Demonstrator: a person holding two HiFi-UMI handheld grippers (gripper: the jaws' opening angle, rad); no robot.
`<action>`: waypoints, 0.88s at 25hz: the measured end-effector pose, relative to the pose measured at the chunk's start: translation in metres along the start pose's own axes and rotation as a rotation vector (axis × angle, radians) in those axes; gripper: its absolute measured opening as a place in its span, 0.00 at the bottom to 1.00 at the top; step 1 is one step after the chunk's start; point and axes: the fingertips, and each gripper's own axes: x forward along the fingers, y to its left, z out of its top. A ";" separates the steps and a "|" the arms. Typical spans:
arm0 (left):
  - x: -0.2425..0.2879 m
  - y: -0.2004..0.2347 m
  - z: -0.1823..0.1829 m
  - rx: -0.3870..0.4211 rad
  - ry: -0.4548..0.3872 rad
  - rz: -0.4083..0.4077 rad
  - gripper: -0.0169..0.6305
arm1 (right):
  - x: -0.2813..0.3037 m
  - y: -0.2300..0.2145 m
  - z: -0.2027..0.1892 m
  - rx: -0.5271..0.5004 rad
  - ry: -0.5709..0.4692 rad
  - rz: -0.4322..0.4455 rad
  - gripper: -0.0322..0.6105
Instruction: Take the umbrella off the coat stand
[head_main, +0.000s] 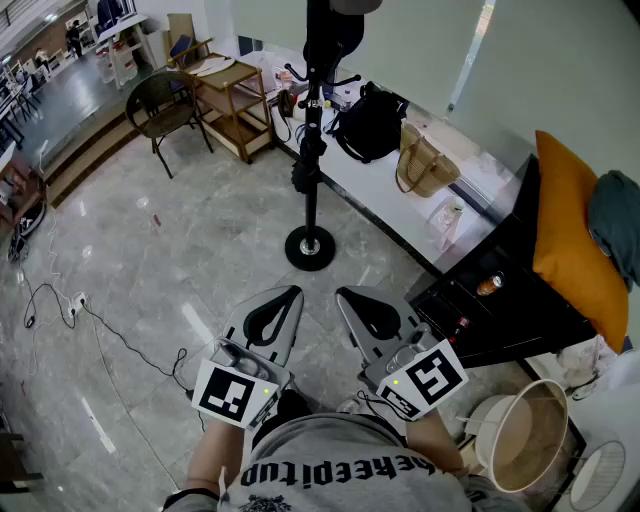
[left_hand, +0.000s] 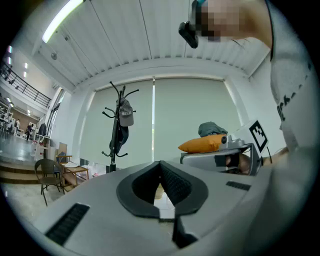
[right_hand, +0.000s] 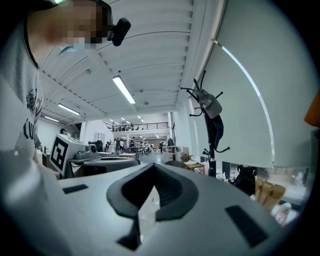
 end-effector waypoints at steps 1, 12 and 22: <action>0.000 0.001 -0.001 0.000 0.003 0.003 0.05 | 0.000 0.001 -0.002 0.004 0.001 0.000 0.07; -0.001 0.018 -0.010 -0.024 0.013 -0.010 0.05 | 0.014 0.003 -0.010 0.016 0.013 -0.023 0.07; 0.000 0.056 -0.008 0.016 0.000 -0.040 0.05 | 0.050 0.007 -0.011 0.042 0.012 -0.065 0.07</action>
